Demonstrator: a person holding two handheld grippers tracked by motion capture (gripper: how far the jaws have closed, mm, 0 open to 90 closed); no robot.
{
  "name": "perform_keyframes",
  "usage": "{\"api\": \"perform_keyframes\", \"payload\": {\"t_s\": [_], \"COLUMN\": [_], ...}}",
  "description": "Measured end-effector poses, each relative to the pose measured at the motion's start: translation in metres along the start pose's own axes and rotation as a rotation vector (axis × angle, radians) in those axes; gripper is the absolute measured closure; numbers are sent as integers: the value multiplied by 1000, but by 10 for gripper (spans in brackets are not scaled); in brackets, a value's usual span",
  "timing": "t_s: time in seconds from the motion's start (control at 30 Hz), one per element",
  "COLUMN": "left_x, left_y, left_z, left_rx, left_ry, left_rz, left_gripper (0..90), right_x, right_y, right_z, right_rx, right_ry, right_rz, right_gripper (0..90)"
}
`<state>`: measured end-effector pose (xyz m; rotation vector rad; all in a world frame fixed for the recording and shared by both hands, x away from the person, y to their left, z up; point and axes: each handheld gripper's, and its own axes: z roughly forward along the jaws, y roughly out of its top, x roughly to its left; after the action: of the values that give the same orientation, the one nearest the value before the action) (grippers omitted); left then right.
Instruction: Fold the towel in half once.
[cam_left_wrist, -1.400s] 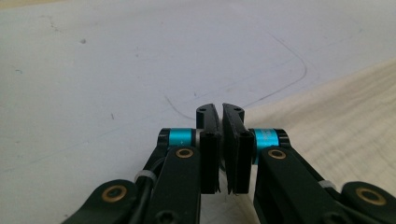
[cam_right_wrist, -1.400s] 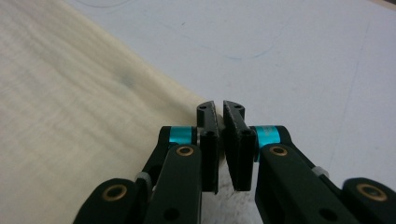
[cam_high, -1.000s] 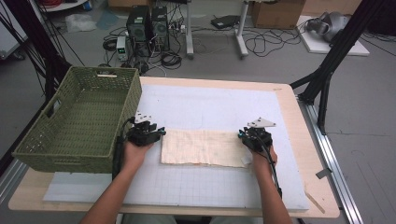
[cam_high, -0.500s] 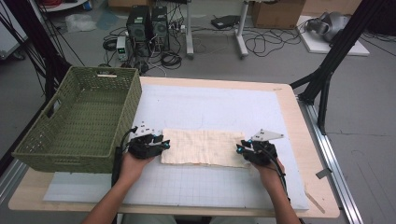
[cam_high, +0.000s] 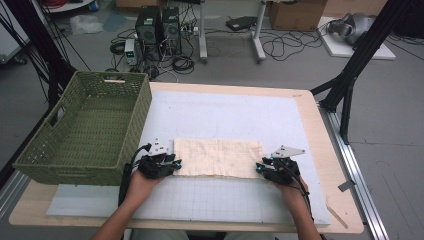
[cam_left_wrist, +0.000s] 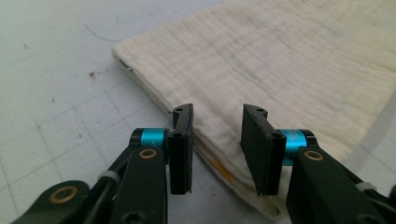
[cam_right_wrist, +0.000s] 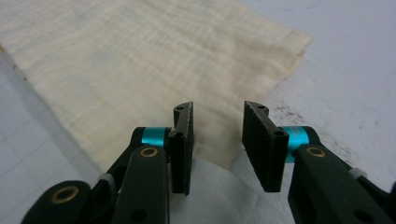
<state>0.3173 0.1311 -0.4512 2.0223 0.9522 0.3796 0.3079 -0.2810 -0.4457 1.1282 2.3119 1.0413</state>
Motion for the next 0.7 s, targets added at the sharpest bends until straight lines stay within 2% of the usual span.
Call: {"api": "perform_keyframes", "payload": {"t_s": [0.13, 0.23, 0.33, 0.4, 0.47, 0.5, 0.53, 0.6, 0.7], "left_x": [4, 8, 8, 8, 8, 9, 9, 11, 11], "left_y": [-2, -4, -4, -2, 2, 3, 4, 5, 7], "left_z": [-4, -10, -15, -17, -21, -22, -25, -30, -34], "left_rx": [-36, -95, -172, -212, -233, -251, -290, -337, -362], "left_ry": [-23, -63, -87, -113, -113, -111, -103, -89, -80], "left_rz": [-35, -55, -31, -40, -78, -93, -115, -139, -137], "left_gripper": [603, 588, 533, 505, 456, 400, 355, 275, 201], "right_x": [-3, -7, -11, -13, -15, -15, -15, -14, -10], "right_y": [-3, -3, -5, -7, -12, -14, -15, -18, -18], "right_z": [-12, -23, -36, -42, -48, -51, -53, -58, -61], "right_rx": [-42, -88, -130, -140, -151, -158, -164, -183, -187], "right_ry": [-35, -71, -94, -103, -120, -120, -123, -124, -140], "right_rz": [23, 43, 63, 80, 91, 97, 98, 92, 61], "right_gripper": [538, 427, 356, 298, 262, 233, 205, 179, 121]}}
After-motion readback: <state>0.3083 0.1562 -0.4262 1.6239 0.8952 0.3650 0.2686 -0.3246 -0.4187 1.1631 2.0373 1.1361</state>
